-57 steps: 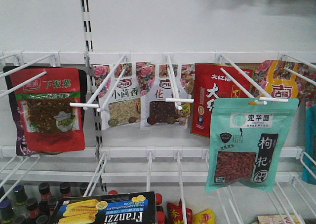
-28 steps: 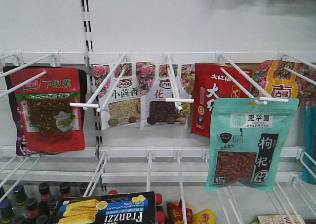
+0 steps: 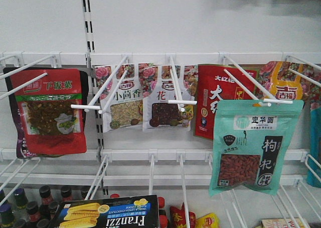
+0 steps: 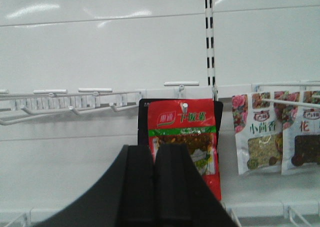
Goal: Pick snacks and fruit into basket
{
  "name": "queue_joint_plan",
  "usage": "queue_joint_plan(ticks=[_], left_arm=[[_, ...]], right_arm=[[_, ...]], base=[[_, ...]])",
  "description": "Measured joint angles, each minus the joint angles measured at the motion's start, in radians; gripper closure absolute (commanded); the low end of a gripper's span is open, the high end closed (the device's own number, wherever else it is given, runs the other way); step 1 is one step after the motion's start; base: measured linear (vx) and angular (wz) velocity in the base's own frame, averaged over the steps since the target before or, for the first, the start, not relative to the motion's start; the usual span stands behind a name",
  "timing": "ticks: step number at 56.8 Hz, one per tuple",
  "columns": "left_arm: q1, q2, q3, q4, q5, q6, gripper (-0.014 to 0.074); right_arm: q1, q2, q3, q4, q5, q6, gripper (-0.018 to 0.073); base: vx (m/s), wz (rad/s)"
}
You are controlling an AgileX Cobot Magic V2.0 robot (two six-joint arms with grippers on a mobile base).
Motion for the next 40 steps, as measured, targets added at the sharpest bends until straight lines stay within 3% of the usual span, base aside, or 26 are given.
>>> queue_joint_plan(ticks=[10,24,30,40], left_arm=[[0.000,0.191,-0.025,0.006,0.076,0.000,0.0601],[0.000,0.327,-0.020,0.006,0.035,0.000,0.0578],[0.000,0.341,-0.019,0.003,0.026,-0.006,0.0519],[0.000,0.343,-0.018,-0.051,0.026,-0.046,0.0335]], right_arm=[[0.000,0.138,-0.020,-0.011,0.049,0.000,0.0567],[0.000,0.250,-0.020,-0.011,0.071,0.001,0.0567],[0.000,0.259,-0.020,-0.012,0.084,0.001,0.0567],[0.000,0.259,-0.020,-0.012,0.087,0.001,0.0567]], base=[[0.00,0.00],[0.00,0.00],[0.00,0.00],[0.00,0.00]])
